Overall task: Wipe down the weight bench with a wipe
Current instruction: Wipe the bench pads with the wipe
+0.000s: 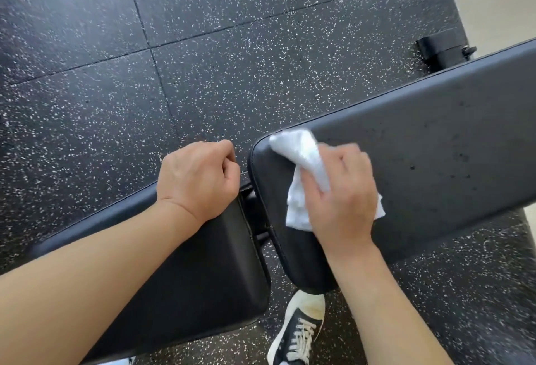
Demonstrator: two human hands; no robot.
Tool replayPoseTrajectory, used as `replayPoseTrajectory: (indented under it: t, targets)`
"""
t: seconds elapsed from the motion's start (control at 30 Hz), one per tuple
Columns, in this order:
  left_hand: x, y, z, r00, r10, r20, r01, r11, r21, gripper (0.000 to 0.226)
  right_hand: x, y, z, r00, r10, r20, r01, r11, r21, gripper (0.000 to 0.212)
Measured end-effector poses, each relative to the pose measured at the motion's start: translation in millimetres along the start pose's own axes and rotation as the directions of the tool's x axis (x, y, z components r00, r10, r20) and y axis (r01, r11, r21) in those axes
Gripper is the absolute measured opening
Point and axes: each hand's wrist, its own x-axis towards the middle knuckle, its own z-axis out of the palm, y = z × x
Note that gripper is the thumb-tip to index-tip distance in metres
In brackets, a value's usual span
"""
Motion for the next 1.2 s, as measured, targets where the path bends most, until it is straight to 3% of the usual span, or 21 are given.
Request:
replayPoseTrajectory:
  t: [0.1,0.17,0.33,0.4,0.47,0.63,0.77,0.97,1.1,1.2]
  targets:
    - [0.0,1.2,-1.6,1.000,-0.005,0.013,0.005,1.000,-0.008,0.026,40.9,-13.5,18.1,0.970,0.216,-0.111,-0.217,0.976,-0.001,0.020]
    - [0.2,2.1,-2.0,1.000,0.003,0.006,-0.003,1.000,-0.009,0.029,54.3,-28.9,27.9,0.962,0.250,-0.107,-0.253,0.967,-0.020,0.021]
    - [0.2,3.7,-1.5,1.000,-0.001,-0.010,0.001,1.000,-0.001,0.026,13.1,-43.6,20.2,0.999,-0.004,0.037,0.004,1.000,0.022,0.019]
    - [-0.3,2.9,-1.7,1.000,0.003,-0.019,-0.003,1.000,-0.002,0.024,-21.3,-23.4,0.8,0.990,-0.105,0.090,0.102,0.994,0.041,0.022]
    - [-0.1,2.0,-0.7,1.000,-0.004,-0.019,0.005,1.000,0.003,0.026,-49.8,11.9,-23.8,0.988,-0.115,0.103,0.113,0.993,0.026,0.024]
    - [0.2,1.4,0.7,1.000,-0.013,-0.012,0.013,1.000,0.010,0.026,-46.7,70.7,-52.5,0.991,0.128,-0.049,-0.132,0.984,-0.116,0.030]
    - [0.3,2.5,0.0,1.000,-0.024,0.000,0.024,1.000,0.001,0.024,8.4,27.4,-16.7,0.960,0.270,-0.071,-0.277,0.950,-0.141,0.037]
    - [-0.1,1.0,0.6,0.999,-0.033,-0.002,0.033,0.999,0.003,0.026,11.6,-43.3,14.7,0.989,0.147,-0.027,-0.149,0.983,-0.110,0.041]
    - [0.1,1.2,0.1,1.000,-0.026,0.002,0.026,1.000,-0.012,0.025,-41.1,-10.7,-12.7,0.998,-0.022,0.059,0.028,0.993,-0.115,0.029]
    - [-0.1,0.2,0.4,1.000,-0.026,0.005,0.026,1.000,-0.015,0.024,-51.9,41.0,-42.1,1.000,0.022,0.020,-0.017,0.975,-0.221,0.025]
